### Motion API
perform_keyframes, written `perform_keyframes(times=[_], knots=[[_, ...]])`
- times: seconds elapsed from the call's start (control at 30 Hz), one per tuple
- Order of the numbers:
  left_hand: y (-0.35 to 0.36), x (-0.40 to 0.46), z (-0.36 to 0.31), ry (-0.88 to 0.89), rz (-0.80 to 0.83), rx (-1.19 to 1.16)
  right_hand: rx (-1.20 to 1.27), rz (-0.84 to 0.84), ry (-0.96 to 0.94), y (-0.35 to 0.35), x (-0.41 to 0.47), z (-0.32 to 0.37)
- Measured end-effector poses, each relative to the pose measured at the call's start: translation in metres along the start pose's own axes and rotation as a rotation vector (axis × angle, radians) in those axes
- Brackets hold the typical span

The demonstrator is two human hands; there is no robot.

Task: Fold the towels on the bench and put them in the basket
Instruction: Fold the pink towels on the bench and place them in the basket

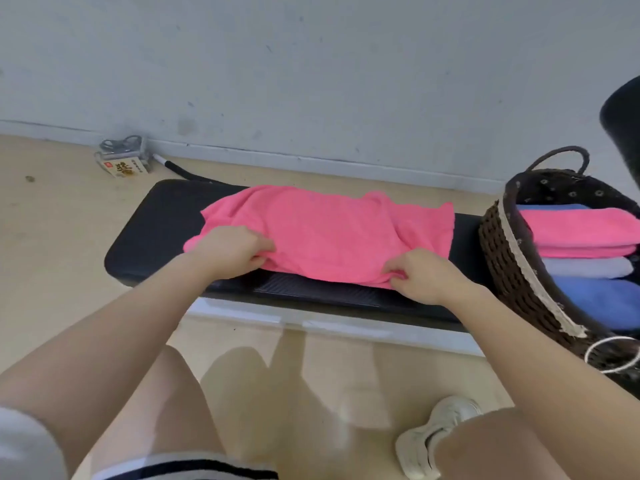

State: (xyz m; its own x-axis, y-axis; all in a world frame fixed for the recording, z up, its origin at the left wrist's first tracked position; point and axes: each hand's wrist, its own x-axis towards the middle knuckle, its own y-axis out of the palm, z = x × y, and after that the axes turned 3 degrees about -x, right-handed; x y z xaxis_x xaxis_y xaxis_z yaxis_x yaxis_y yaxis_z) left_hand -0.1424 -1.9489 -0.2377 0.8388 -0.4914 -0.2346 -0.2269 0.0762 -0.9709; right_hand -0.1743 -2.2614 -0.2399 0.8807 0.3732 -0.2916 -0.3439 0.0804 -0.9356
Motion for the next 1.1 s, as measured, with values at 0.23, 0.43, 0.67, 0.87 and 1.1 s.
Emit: perform_keyframes(times=[0.23, 0.43, 0.67, 0.87, 1.1], knots=[[0.022, -0.052, -0.010, -0.112, 0.180, 0.075, -0.130, 0.111, 0.053, 0.019, -0.032, 0.030], [0.046, -0.076, 0.001, -0.325, 0.180, -0.157, -0.331, 0.312, 0.180, 0.016, -0.018, 0.065], [0.060, -0.081, 0.039, -0.585, -0.322, -0.368, -0.010, -0.159, -0.083, 0.003, 0.080, 0.174], [0.076, -0.063, 0.073, -0.691, -0.411, -0.554, 0.124, -0.280, -0.138, 0.005, 0.171, 0.226], [0.089, -0.057, 0.085, -0.613, -0.421, -0.682, -0.446, -0.067, -0.311, 0.003, 0.202, 0.236]])
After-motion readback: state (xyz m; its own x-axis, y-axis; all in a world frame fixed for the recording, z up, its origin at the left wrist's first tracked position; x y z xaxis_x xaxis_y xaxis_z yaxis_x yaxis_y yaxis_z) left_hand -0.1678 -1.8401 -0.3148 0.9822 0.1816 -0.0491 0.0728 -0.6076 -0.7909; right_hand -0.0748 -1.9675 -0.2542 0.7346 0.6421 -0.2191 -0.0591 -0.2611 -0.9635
